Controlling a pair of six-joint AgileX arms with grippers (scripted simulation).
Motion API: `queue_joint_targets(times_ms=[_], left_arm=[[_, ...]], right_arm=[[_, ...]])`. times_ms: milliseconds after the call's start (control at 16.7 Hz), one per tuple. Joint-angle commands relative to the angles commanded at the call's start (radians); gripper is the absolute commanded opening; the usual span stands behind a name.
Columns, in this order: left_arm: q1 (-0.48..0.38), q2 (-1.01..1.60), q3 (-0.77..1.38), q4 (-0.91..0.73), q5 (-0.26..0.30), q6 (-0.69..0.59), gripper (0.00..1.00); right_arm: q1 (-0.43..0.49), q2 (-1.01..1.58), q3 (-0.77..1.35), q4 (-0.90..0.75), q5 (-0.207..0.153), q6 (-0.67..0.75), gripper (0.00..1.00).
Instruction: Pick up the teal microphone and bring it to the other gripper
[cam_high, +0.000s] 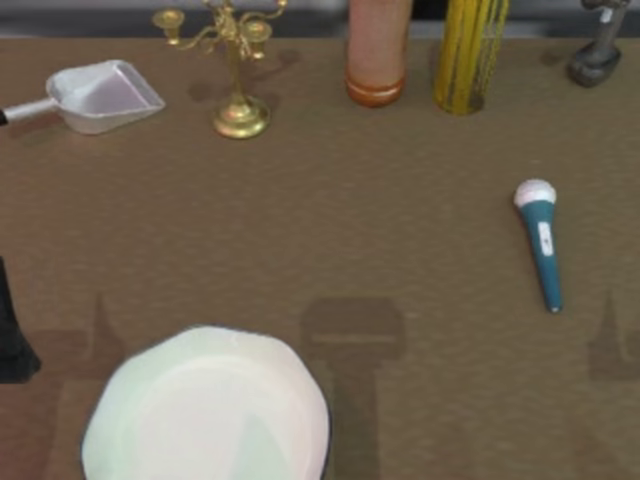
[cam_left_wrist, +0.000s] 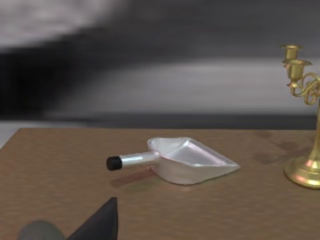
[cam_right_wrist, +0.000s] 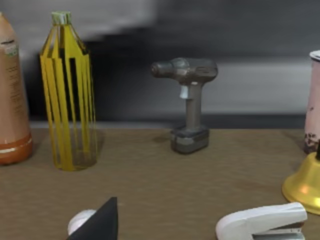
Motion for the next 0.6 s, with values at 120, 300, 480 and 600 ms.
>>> queue_joint_targets(times_ms=[120,300,480,600], left_arm=[[0.000,0.000,0.000,0.000,0.000,0.000,1.00],[0.000,0.000,0.000,0.000,0.000,0.000,1.00],[0.000,0.000,0.000,0.000,0.000,0.000,1.00],[0.000,0.000,0.000,0.000,0.000,0.000,1.00]], right_arm=[[0.000,0.000,0.000,0.000,0.000,0.000,1.00],[0.015,0.062,0.059,-0.039,-0.001,0.014,1.00],[0.044,0.219,0.195,-0.131,0.002,0.047,1.00],[0.069,0.377,0.313,-0.213,0.006,0.076,1.00]])
